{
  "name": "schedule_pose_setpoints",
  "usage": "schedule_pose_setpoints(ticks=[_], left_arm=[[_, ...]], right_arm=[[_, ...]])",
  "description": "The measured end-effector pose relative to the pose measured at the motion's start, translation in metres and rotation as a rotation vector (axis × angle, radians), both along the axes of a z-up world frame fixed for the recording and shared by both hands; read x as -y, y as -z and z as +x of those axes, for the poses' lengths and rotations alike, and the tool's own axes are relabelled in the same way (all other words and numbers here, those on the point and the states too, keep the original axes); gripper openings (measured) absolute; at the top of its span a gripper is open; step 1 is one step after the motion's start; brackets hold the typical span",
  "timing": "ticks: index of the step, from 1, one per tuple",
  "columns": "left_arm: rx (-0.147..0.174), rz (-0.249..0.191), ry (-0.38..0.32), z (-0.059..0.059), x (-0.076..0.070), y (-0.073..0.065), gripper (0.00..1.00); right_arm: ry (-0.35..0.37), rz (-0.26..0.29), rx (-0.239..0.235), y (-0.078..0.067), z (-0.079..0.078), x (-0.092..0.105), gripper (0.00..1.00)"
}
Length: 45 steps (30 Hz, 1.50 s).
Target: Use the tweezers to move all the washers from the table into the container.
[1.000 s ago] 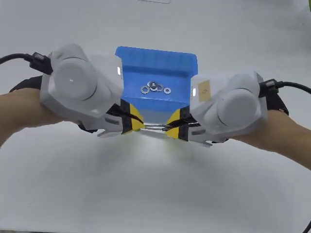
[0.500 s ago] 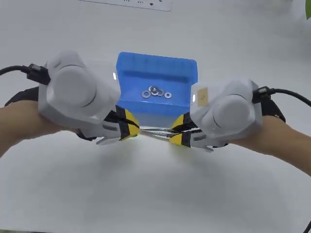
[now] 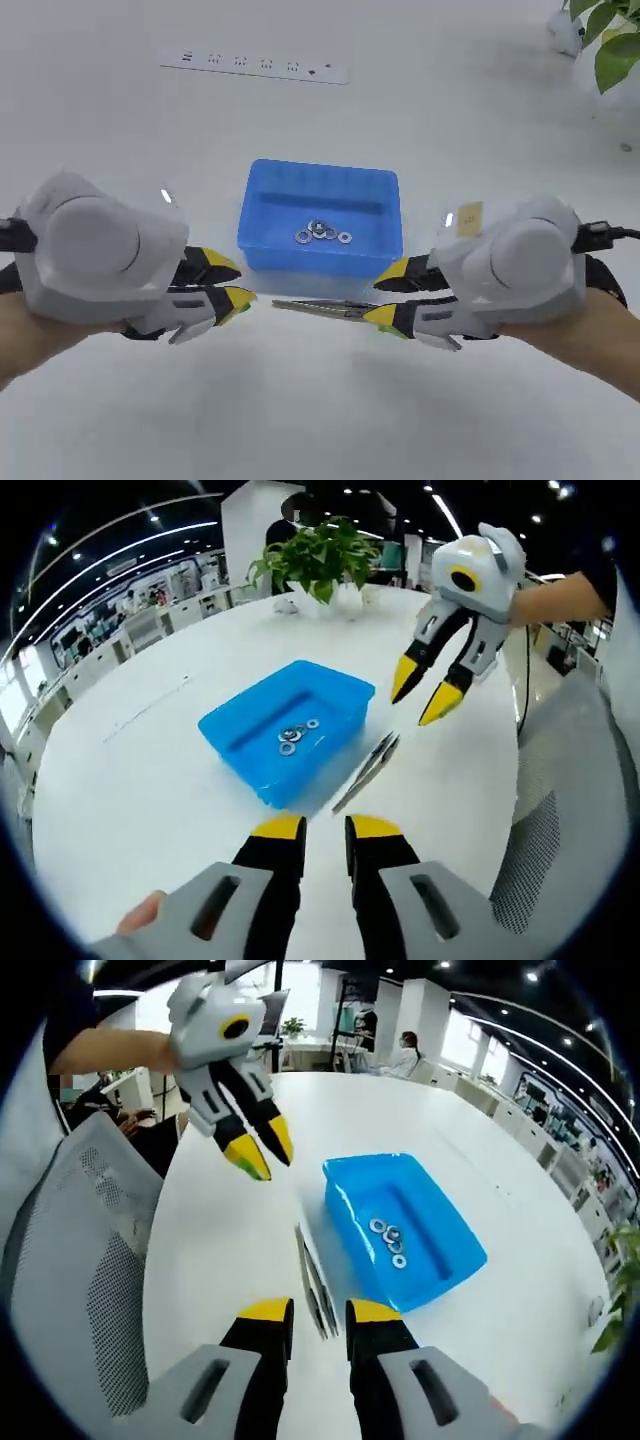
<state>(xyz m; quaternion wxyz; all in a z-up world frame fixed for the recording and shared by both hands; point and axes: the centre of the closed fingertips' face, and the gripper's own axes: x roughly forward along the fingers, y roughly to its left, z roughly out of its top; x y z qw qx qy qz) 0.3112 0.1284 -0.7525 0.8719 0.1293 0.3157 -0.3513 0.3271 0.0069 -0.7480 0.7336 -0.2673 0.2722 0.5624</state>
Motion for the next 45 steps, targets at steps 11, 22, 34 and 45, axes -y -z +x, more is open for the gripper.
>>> schedule_pose_setpoints(ticks=[11, 22, 34, 45], left_arm=[[0.161, -0.138, 0.059, -0.029, 0.022, -0.055, 0.86], [0.172, 0.061, 0.156, -0.026, 0.002, -0.065, 1.00], [0.165, 0.071, 0.151, -0.020, -0.012, -0.080, 1.00], [0.127, 0.054, 0.230, -0.038, -0.007, -0.078, 1.00]], right_arm=[[0.070, 0.018, 0.110, -0.042, -0.019, 0.037, 0.72], [0.057, -0.031, 0.122, -0.037, -0.016, 0.033, 1.00], [0.075, -0.005, 0.159, -0.049, -0.010, 0.028, 1.00], [0.095, -0.006, 0.157, -0.050, -0.011, 0.032, 1.00]])
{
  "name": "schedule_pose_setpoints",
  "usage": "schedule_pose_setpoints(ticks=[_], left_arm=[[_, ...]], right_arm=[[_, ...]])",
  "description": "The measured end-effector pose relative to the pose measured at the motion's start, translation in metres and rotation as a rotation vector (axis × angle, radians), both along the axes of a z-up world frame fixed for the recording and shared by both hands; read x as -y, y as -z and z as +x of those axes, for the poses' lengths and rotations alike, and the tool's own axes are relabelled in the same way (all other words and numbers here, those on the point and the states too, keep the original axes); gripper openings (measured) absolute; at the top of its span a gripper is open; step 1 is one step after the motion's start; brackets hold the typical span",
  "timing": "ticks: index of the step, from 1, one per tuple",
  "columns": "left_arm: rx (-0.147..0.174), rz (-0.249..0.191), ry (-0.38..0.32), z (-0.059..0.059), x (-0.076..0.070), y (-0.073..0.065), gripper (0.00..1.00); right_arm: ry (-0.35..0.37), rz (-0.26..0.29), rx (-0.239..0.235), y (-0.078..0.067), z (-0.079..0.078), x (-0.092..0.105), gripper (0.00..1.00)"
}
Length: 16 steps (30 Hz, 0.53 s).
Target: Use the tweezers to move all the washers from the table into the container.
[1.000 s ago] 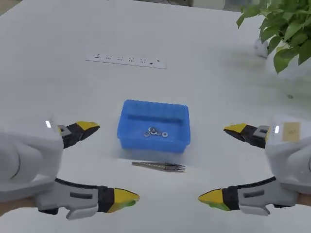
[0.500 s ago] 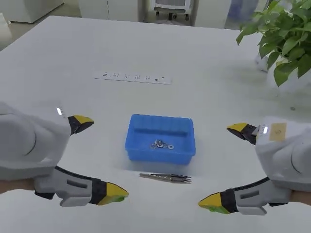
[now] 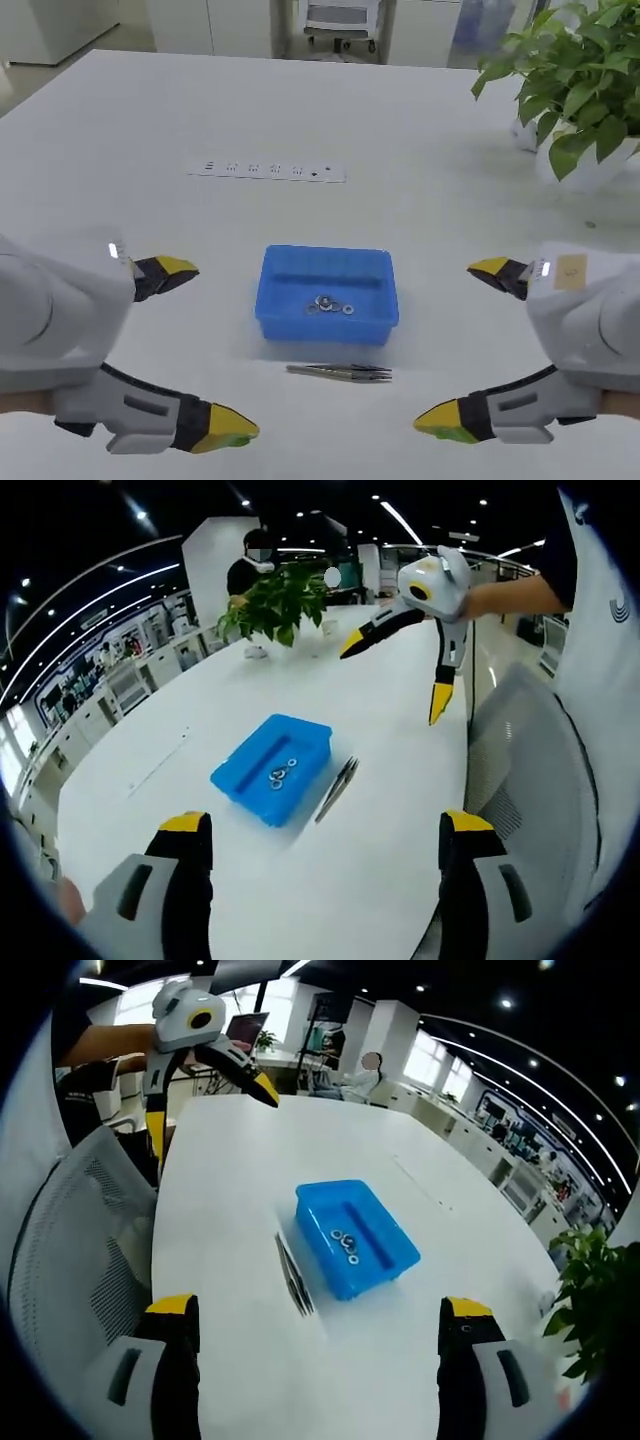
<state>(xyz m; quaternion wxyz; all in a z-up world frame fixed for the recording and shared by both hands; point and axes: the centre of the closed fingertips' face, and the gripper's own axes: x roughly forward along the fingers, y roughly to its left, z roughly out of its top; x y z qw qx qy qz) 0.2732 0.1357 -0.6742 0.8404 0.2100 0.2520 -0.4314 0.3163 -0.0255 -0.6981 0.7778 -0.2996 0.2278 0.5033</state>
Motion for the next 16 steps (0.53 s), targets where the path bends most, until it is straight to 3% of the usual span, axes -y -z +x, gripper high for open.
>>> schedule_pose_setpoints(ticks=[5, 8, 11, 14, 16], left_arm=[[-0.006, 0.059, -0.003, 0.000, -0.008, 0.008, 0.99], [-0.004, 0.030, -0.012, 0.001, -0.005, 0.005, 1.00], [-0.001, 0.039, -0.008, 0.001, -0.005, 0.006, 1.00], [-0.014, 0.042, -0.011, 0.001, -0.006, 0.009, 1.00], [-0.005, 0.037, -0.011, 0.002, -0.005, 0.008, 0.99]], right_arm=[[-0.002, 0.009, -0.019, 0.000, 0.000, 0.001, 1.00], [0.006, 0.017, -0.028, -0.002, 0.003, 0.004, 1.00], [0.041, 0.067, -0.047, -0.009, 0.006, 0.006, 1.00], [0.040, 0.050, -0.038, -0.007, 0.007, 0.010, 1.00], [0.035, 0.039, -0.045, -0.005, 0.005, 0.011, 0.99]])
